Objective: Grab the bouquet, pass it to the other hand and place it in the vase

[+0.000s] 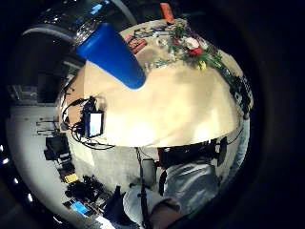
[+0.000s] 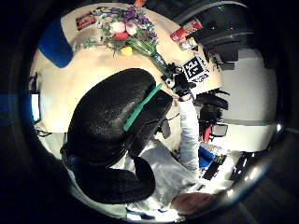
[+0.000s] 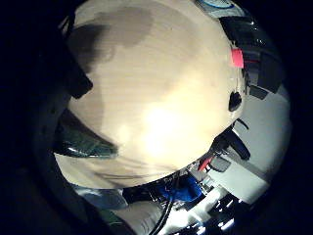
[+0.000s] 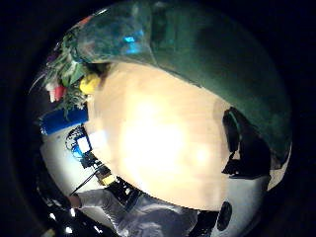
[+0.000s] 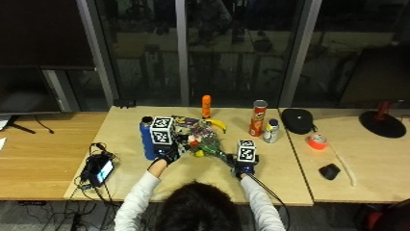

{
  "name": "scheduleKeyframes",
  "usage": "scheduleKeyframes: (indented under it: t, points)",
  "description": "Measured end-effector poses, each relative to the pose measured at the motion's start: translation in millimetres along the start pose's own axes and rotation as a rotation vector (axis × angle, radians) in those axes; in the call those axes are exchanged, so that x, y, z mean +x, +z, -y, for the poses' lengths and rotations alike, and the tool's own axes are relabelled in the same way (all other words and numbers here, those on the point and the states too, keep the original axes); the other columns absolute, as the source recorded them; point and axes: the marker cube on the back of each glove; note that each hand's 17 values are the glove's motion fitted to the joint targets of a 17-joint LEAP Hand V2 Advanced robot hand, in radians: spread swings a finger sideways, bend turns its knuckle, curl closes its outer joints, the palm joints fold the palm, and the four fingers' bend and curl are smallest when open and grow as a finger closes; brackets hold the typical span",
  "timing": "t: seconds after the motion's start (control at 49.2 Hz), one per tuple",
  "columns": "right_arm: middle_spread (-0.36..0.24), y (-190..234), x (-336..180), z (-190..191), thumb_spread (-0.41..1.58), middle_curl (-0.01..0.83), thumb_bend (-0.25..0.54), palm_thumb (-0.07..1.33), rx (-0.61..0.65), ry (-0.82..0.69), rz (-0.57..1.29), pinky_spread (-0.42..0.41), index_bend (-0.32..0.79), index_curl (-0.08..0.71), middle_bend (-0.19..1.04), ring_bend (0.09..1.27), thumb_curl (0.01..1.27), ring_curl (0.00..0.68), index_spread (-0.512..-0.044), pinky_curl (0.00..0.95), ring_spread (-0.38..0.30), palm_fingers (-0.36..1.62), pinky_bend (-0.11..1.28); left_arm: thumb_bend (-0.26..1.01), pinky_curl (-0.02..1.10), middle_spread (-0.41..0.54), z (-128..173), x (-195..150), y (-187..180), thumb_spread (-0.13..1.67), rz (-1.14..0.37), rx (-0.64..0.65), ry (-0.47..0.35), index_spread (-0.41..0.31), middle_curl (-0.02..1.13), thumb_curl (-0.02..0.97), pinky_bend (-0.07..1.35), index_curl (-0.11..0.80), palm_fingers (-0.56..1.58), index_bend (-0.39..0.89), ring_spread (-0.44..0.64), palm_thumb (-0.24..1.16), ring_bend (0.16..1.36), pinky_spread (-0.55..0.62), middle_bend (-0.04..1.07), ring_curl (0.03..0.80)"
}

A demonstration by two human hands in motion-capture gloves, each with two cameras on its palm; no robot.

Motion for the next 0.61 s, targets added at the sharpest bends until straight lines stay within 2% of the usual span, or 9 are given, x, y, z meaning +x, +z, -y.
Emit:
scheduleKeyframes:
  t: [0.102,0.142,0.163,0.264,0.305,0.386,0.447,0.508,0.61]
  points:
    - [-0.119,-3,-5,-4,1.12,0.43,0.137,0.95,-0.118,-0.031,0.077,-0.24,0.19,0.262,0.31,0.66,0.4,0.407,-0.223,0.377,-0.197,1.15,0.62,-0.02,0.36,0.187,-3,-2,-3,1.09,-0.005,-0.017,-0.004,-0.047,0.31,0.268,0.28,0.343,0.29,0.16,0.35,0.05,0.48,0.31,0.17,0.276]
    - [-0.121,-6,-6,-7,1.12,0.432,0.133,0.96,-0.168,-0.044,0.103,-0.248,0.17,0.273,0.3,0.65,0.4,0.414,-0.225,0.386,-0.199,1.13,0.62,-0.02,0.36,0.187,-4,-2,-4,1.09,-0.01,-0.029,-0.004,-0.047,0.31,0.269,0.28,0.343,0.29,0.16,0.35,0.05,0.48,0.31,0.18,0.277]
    - [-0.132,-8,-5,-7,1.14,0.451,0.138,0.97,-0.177,-0.041,0.104,-0.258,0.17,0.279,0.34,0.65,0.4,0.418,-0.232,0.378,-0.204,1.18,0.59,-0.02,0.36,0.187,-4,-2,-5,1.09,-0.014,-0.033,-0.002,-0.047,0.31,0.269,0.28,0.343,0.29,0.16,0.35,0.05,0.48,0.31,0.18,0.277]
    - [-0.162,-16,-3,-3,1.16,0.471,0.143,1.01,-0.151,-0.065,0.124,-0.283,0.14,0.294,0.36,0.67,0.41,0.428,-0.239,0.373,-0.219,1.25,0.59,-0.02,0.36,0.187,-1,-1,-8,1.09,-0.019,-0.023,0.013,-0.047,0.31,0.269,0.28,0.344,0.29,0.16,0.35,0.05,0.48,0.31,0.17,0.278]
    - [-0.171,-18,-1,3,1.17,0.48,0.141,1.02,-0.064,-0.061,0.126,-0.292,0.12,0.293,0.38,0.69,0.41,0.432,-0.243,0.375,-0.223,1.28,0.59,-0.02,0.37,0.187,-1,-1,-10,1.09,-0.019,-0.008,0.019,-0.047,0.31,0.269,0.28,0.344,0.29,0.16,0.35,0.05,0.48,0.32,0.17,0.278]
    - [-0.188,-26,11,13,1.18,0.514,0.127,1.01,0.208,0.04,0.067,-0.306,0.1,0.287,0.46,0.79,0.4,0.463,-0.247,0.383,-0.223,1.37,0.6,-0.02,0.37,0.187,-5,0,-18,1.09,-0.031,0.016,0.024,-0.052,0.31,0.267,0.28,0.345,0.29,0.16,0.35,0.05,0.47,0.32,0.17,0.277]
    - [-0.191,-32,19,17,1.17,0.547,0.09,0.98,0.369,0.08,0.031,-0.302,0.18,0.312,0.55,0.83,0.39,0.482,-0.248,0.394,-0.218,1.47,0.6,-0.03,0.36,0.187,-6,0,-22,1.09,-0.049,0.009,0.028,-0.055,0.31,0.264,0.27,0.348,0.29,0.17,0.35,0.03,0.47,0.32,0.17,0.277]
    - [-0.19,-35,23,19,1.11,0.582,0.042,0.95,0.436,0.094,0.056,-0.293,0.27,0.357,0.64,0.85,0.4,0.496,-0.249,0.399,-0.211,1.53,0.58,-0.03,0.36,0.187,-4,0,-26,1.08,-0.064,0.005,0.036,-0.06,0.31,0.263,0.27,0.354,0.3,0.18,0.35,0.02,0.47,0.32,0.17,0.275]
    - [-0.186,-49,17,24,1.01,0.612,0.005,0.96,0.557,0.058,0.245,-0.281,0.31,0.399,0.72,0.91,0.43,0.523,-0.247,0.42,-0.203,1.49,0.62,-0.02,0.36,0.186,-1,-1,-36,1.08,-0.089,-0.005,0.037,-0.064,0.31,0.263,0.26,0.36,0.3,0.18,0.35,0.01,0.46,0.32,0.17,0.273]
